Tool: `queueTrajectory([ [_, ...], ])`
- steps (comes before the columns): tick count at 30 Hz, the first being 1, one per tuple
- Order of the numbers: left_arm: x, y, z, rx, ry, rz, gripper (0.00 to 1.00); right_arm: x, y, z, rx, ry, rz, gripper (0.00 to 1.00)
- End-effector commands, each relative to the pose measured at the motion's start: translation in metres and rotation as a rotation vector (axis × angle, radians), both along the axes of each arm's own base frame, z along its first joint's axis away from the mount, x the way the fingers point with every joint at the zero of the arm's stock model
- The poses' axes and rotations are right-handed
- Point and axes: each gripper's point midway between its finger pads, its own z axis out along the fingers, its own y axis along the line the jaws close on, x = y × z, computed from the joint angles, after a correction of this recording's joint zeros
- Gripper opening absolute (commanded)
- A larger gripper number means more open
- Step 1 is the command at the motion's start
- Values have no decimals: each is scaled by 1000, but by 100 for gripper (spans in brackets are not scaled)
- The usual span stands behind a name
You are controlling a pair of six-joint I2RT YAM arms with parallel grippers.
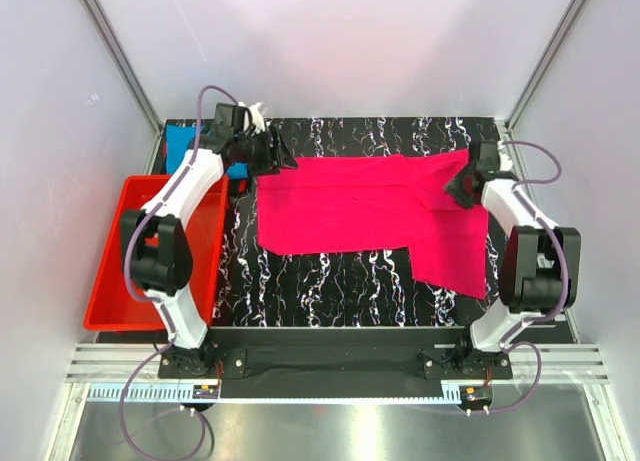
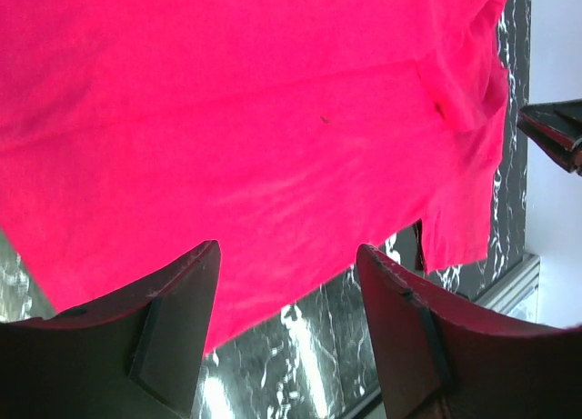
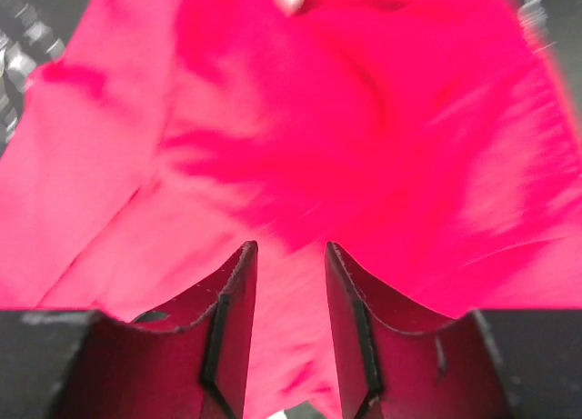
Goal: Fold and stack the t-shirts
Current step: Fold the tshirt
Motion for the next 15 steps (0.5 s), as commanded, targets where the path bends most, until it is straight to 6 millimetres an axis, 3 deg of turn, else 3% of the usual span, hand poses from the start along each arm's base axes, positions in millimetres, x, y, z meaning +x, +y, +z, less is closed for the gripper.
queueTrajectory([
  [1,-17,6,17,-2,-41,-8,67,7,40,14,32,-108,36,43],
  [5,-23,5,18,-25,-59,-5,67,9,60,8,29,-135,56,50],
  [15,-28,4,27,-36,-83,-14,67,26,59,-28,-27,-101,55,52],
])
